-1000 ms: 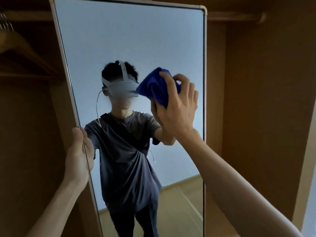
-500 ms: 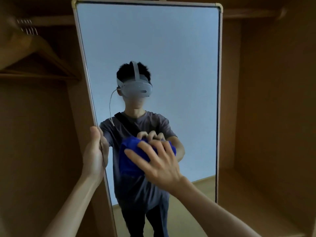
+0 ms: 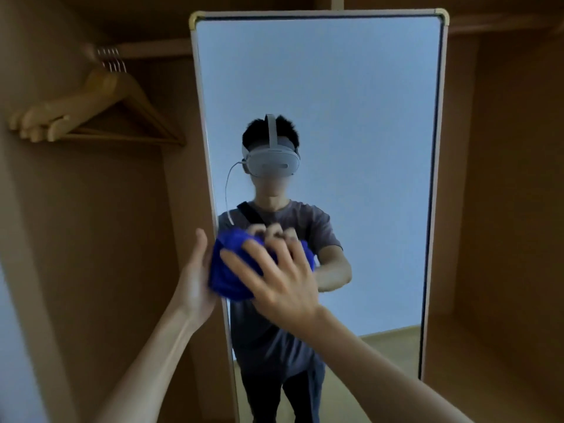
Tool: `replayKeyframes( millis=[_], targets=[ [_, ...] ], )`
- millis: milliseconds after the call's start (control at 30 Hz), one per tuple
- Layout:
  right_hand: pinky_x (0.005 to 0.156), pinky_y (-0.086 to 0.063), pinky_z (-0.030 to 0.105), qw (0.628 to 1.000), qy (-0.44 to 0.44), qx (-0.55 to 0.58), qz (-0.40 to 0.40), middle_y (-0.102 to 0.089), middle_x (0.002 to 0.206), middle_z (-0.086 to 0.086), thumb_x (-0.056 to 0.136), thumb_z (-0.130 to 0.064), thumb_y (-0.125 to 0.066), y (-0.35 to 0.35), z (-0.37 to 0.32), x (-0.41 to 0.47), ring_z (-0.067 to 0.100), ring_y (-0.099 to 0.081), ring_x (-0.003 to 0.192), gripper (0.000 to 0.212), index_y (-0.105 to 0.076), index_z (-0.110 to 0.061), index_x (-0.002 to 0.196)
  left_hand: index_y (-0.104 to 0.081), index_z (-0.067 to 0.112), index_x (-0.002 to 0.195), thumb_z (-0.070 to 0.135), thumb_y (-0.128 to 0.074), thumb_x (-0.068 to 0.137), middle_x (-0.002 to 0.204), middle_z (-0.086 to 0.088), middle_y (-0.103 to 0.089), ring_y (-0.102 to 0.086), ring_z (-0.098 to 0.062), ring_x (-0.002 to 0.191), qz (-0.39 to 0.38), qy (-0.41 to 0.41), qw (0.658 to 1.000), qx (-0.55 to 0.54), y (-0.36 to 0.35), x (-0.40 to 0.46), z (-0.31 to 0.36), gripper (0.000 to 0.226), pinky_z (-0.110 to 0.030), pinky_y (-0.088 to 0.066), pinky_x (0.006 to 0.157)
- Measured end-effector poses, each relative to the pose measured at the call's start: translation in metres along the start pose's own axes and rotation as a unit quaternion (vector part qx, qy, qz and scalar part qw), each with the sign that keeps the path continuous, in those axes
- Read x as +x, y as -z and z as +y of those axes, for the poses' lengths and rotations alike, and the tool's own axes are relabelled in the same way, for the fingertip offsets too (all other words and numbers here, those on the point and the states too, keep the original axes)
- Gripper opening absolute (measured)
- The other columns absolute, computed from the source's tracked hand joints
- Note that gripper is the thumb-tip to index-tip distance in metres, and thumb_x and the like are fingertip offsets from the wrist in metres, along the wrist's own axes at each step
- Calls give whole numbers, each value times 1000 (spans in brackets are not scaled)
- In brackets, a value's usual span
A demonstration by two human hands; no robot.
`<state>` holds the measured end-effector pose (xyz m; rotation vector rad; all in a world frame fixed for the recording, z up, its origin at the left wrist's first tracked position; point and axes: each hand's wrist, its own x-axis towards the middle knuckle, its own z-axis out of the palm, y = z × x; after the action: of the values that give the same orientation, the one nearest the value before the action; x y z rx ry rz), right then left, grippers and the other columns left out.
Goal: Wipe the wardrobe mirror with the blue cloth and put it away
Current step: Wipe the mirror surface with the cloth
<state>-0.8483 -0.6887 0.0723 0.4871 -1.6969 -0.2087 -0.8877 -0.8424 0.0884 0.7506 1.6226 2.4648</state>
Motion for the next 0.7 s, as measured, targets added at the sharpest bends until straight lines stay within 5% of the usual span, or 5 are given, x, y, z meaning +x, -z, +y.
replayKeyframes(
  millis=[133, 267, 367, 500, 700],
  targets=[
    [75, -48, 41, 999, 47, 6, -19, -71, 118, 4, 105, -15, -39, -1, -9, -34, 30, -64, 90, 40, -70, -27, 128, -41, 15, 148, 75, -29, 90, 132, -12, -63, -66, -26, 113, 11, 86, 996, 4, 11, -4, -5, 83, -38, -57, 81],
    [79, -46, 45, 1000, 11, -3, 26, -69, 121, 9, 105, -18, -33, 4, 6, 10, 34, -62, 92, 43, -68, -23, 130, -68, 14, 125, 54, -25, 102, 127, -10, -68, -65, -22, 116, 10, 26, 1000, 5, 7, -5, -4, 63, -33, -56, 87],
    [82, -43, 47, 995, -60, -24, 71, -66, 124, 9, 97, -11, -41, 4, 23, 77, 37, -60, 96, 44, -64, -22, 132, -48, 19, 143, 56, -21, 102, 147, 1, -52, -47, -11, 134, 32, 4, 998, 45, 7, -5, -7, 62, -26, -40, 99],
    [78, -41, 44, 991, -102, -34, 80, -66, 125, 6, 84, -7, -55, 3, 30, 120, 34, -60, 97, 50, -65, -22, 131, -41, 26, 145, 68, -15, 96, 138, 10, -53, -58, 5, 107, 3, 34, 997, 66, 15, 1, -13, 70, -17, -44, 80],
    [78, -49, 46, 997, -23, -21, 65, -71, 119, 10, 102, -14, -39, -7, -7, 19, 35, -63, 93, 42, -71, -22, 127, -56, 16, 133, 54, -20, 103, 130, -9, -66, -62, -23, 121, 41, 10, 998, -41, 18, -6, -21, 60, -32, -53, 89]
  ],
)
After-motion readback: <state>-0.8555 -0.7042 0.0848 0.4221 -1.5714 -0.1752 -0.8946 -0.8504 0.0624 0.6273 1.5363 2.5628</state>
